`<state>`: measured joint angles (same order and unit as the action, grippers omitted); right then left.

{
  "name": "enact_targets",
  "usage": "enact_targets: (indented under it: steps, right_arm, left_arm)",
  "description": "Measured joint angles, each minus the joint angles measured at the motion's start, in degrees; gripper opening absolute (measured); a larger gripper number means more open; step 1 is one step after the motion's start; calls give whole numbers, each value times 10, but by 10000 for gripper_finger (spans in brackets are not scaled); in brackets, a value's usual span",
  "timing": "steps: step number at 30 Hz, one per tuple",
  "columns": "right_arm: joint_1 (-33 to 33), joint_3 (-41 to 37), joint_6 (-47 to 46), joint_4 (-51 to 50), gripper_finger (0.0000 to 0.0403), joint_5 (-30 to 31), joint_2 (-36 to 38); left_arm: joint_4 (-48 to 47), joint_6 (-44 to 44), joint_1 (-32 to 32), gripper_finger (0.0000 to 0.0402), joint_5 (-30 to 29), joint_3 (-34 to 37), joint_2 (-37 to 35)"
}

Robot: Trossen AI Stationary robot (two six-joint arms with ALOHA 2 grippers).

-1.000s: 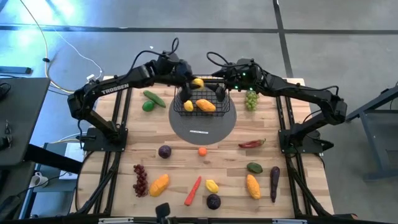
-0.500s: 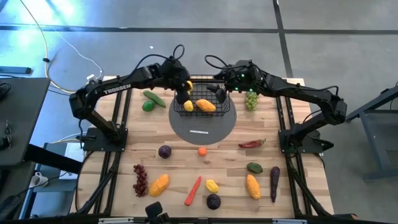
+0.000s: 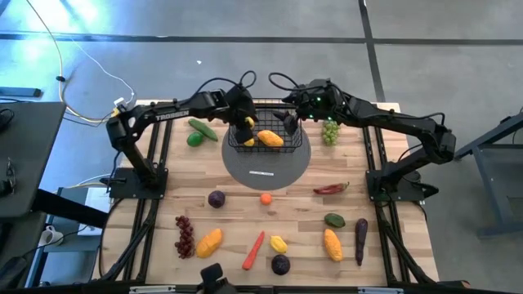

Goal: Build produce basket
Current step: Put the yellow lemon into the basket

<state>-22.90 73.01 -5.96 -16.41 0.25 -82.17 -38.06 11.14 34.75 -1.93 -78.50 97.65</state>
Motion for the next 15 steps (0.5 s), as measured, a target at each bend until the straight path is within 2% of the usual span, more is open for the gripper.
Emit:
enact_targets:
  steps: [8, 15]
  right_arm:
    - [0, 0, 0, -14, 293, 8, 0]
    - [0, 0, 0, -17, 293, 9, 0]
  left_arm:
    - [-3, -6, -7, 156, -2, 0, 8]
    - [-40, -10, -8, 200, 0, 0, 8]
